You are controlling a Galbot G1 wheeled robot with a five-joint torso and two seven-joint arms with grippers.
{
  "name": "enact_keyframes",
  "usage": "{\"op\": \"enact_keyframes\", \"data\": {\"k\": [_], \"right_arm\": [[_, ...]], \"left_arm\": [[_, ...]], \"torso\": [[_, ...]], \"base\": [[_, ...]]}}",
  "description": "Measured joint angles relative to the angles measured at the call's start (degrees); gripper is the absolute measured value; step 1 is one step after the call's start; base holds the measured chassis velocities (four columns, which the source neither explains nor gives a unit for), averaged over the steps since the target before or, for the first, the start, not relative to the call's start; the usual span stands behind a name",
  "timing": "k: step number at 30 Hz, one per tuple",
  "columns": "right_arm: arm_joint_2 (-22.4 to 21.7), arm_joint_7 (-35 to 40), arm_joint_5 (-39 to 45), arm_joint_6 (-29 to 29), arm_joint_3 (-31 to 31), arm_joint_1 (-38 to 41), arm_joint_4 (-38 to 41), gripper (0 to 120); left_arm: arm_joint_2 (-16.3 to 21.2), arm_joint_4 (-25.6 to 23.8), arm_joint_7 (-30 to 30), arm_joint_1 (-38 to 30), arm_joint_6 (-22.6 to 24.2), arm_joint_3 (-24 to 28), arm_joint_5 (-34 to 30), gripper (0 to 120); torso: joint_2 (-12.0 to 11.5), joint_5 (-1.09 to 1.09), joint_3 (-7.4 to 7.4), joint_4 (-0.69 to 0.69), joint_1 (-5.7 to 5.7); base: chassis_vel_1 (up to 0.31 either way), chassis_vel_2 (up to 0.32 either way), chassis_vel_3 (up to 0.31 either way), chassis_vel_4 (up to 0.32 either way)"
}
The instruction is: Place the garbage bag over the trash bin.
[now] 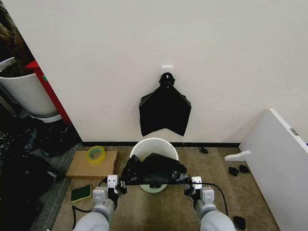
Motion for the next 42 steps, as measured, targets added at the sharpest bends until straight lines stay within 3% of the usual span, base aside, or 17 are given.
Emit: {"op": "enact_keyframes", "data": {"k": [9,17,19,21,23,25,27,28,30,33,37,42], "right_arm": [[-0.26,-0.60,-1.55,0.95,0.02,-1.61,0.28,0],[-2.34,-4.00,-6.61,4.07,0.61,-7.29,4.54,36],[-2.50,-4.19,-7.07,4.30,0.64,-7.83,4.91,36],[-3.09,-5.00,-8.42,5.24,1.07,-10.00,6.43,51],[-3.24,-5.21,-8.76,5.48,1.20,-10.51,6.72,53],[-3.60,-5.89,-9.79,6.30,1.56,-11.95,7.57,63],[-3.70,-6.19,-10.17,6.67,1.71,-12.45,7.88,65],[-3.92,-6.88,-11.05,7.49,2.03,-13.55,8.71,76],[-4.04,-7.28,-11.57,7.95,2.22,-14.27,9.28,78],[-4.51,-8.67,-12.92,9.48,2.79,-17.14,12.25,93],[-4.83,-10.00,-13.19,10.92,3.64,-19.24,14.68,100],[-5.65,-13.33,-14.35,14.67,5.72,-21.93,17.68,100]], "left_arm": [[0.22,-0.78,0.63,1.27,0.70,-0.20,0.62,2],[0.72,-5.34,-0.30,7.08,2.88,-2.65,2.02,36],[0.82,-5.73,-0.32,7.88,2.92,-2.73,2.30,39],[1.10,-7.24,-0.34,11.03,2.81,-2.98,3.53,49],[1.11,-7.62,-0.34,11.86,2.61,-3.04,3.93,52],[0.97,-8.24,-0.35,13.57,1.70,-3.23,5.10,63],[0.88,-8.35,-0.35,13.99,1.25,-3.36,5.57,66],[0.63,-8.62,-0.37,14.78,0.25,-3.84,6.46,75],[0.48,-8.75,-0.37,15.11,-0.24,-4.13,6.78,77],[0.45,-10.13,-0.34,16.25,-2.18,-6.02,7.20,92],[1.29,-12.04,0.33,17.73,-4.31,-8.51,7.19,100],[1.66,-13.45,1.84,19.94,-7.36,-13.39,6.81,100]], "torso": [[0.00,0.00,0.00,0.00,0.00],[0.00,0.00,-0.01,0.00,0.00],[0.00,0.00,-0.01,0.00,0.00],[0.00,0.01,-0.01,0.01,0.00],[0.00,0.00,-0.01,0.01,0.00],[0.00,0.00,-0.01,0.01,0.00],[0.00,0.01,-0.01,0.01,0.00],[0.01,0.01,-0.01,0.00,0.00],[0.00,0.00,-0.01,0.00,0.00],[0.00,0.00,-0.01,0.00,0.00],[0.00,0.00,-0.01,0.00,0.00],[0.00,0.00,-0.01,0.00,0.00]], "base": [[0.000,0.000,0.000,0.000],[0.000,0.000,0.000,0.000],[0.000,0.000,0.000,0.000],[0.000,0.000,0.000,0.000],[0.000,0.000,0.000,0.000],[0.000,0.000,0.000,0.000],[0.000,0.000,0.000,0.000],[0.000,0.000,0.000,0.000],[0.000,0.000,0.000,0.000],[0.000,0.000,0.000,0.000],[0.000,0.000,0.000,0.000],[0.000,0.000,0.000,0.000]]}}
